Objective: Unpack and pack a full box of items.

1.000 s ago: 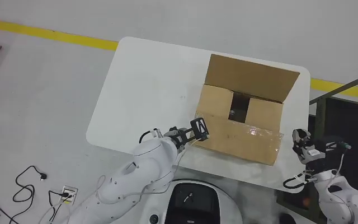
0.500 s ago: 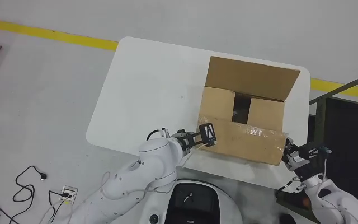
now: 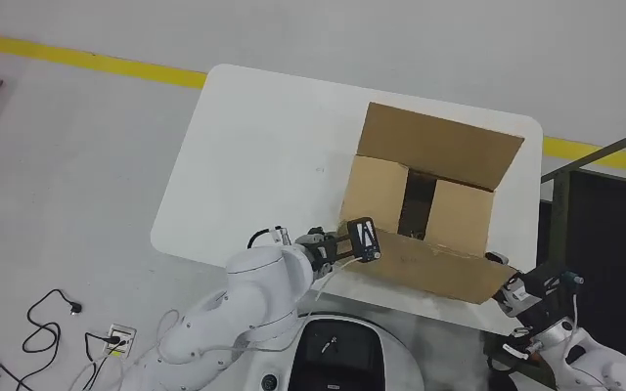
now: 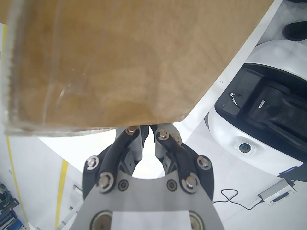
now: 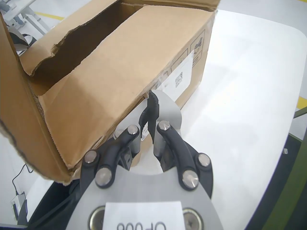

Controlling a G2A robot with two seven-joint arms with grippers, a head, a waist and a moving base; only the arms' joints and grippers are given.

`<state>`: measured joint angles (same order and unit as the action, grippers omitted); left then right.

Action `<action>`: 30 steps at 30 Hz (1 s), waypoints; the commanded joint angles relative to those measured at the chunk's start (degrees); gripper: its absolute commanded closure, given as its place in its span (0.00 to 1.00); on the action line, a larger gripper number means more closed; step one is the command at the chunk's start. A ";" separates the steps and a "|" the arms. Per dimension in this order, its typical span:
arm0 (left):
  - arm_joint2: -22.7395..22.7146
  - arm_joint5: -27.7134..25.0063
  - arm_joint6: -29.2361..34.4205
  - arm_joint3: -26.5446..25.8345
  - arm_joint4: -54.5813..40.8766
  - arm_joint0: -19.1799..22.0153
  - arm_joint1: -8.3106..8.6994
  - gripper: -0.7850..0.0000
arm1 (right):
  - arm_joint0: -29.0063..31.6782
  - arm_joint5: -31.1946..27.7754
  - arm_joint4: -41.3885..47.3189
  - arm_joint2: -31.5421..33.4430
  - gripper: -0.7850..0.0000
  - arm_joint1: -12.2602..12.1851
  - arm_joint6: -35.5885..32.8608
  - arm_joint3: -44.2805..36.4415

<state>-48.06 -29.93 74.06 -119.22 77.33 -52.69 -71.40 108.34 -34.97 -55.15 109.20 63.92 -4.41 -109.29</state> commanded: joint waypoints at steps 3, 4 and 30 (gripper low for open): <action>-1.00 1.08 1.37 -3.11 -1.75 -2.11 0.45 1.00 | 2.28 -1.21 0.69 1.20 1.00 -0.01 -0.14 -1.24; -1.31 1.59 1.87 -3.81 -2.07 -2.77 0.61 1.00 | 2.86 -1.52 0.81 1.52 1.00 -0.01 -0.15 -1.56; -8.83 2.92 1.51 -14.38 1.92 -3.70 2.80 0.00 | 8.46 -8.96 13.73 11.60 1.00 0.02 -0.70 -16.56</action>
<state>-56.20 -26.86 76.21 -133.22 80.06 -56.42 -68.63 116.54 -43.26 -40.53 121.39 63.94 -4.62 -125.40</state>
